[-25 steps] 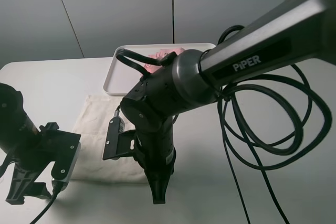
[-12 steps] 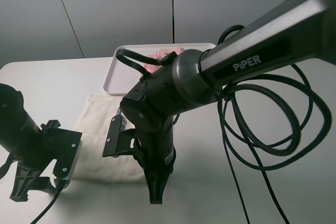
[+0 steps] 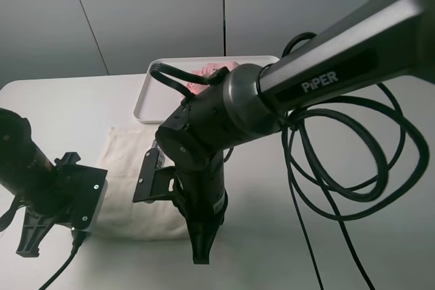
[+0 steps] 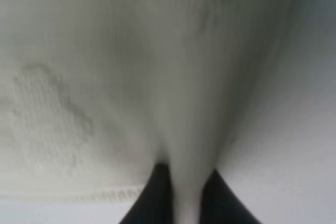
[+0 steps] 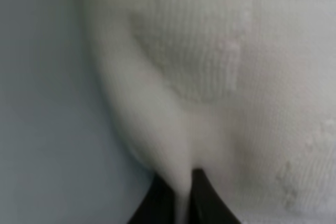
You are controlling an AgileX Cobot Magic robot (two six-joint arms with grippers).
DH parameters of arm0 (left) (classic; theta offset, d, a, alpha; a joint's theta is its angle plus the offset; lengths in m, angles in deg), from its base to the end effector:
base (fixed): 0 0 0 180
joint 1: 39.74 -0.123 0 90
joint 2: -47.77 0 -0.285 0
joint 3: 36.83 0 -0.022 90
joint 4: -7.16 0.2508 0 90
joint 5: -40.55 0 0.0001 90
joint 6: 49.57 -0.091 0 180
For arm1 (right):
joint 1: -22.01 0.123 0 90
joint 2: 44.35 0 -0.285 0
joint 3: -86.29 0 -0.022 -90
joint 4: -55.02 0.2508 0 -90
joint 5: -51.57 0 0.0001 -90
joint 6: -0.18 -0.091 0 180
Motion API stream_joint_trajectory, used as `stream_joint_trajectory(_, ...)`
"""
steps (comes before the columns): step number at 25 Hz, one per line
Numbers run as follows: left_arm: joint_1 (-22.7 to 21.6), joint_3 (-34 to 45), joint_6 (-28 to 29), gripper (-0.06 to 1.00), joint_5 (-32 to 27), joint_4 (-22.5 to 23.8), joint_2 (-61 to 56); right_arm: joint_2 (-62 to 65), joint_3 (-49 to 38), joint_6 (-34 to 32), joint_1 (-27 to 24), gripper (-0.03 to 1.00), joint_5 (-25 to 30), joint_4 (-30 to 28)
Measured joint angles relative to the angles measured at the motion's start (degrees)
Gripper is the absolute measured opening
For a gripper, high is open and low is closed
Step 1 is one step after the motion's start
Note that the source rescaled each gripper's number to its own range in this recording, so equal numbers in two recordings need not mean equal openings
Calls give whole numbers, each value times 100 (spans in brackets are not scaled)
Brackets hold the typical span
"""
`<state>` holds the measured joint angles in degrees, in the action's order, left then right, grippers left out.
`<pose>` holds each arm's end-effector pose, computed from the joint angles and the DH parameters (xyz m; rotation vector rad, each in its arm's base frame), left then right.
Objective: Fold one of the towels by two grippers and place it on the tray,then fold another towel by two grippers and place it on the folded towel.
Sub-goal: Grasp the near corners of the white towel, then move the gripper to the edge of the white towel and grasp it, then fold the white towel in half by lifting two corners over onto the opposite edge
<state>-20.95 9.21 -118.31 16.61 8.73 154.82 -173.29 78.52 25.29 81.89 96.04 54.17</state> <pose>0.2099 -0.0703 0.0909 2.1712 2.2115 0.0505 0.1841 0.3154 0.0862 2.1232 -2.2928 0.0249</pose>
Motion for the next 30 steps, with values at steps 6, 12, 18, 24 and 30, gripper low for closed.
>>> stream_joint_trajectory(6,0,0,-11,1,-12,-157,-26,0,0,-288,0,0,47,13)
stream_joint_trajectory(12,0,0,288,1,-63,-187,-391,134,0,-353,0,0,308,13)
stream_joint_trajectory(18,-43,0,837,1,-83,-278,-840,704,0,-671,-11,0,354,13)
stream_joint_trajectory(24,-341,14,1102,1,-8,-909,-1314,1266,0,-1196,-318,0,354,13)
stream_joint_trajectory(30,-609,14,1138,1,516,-2154,-1581,1411,0,-1622,-665,0,344,13)
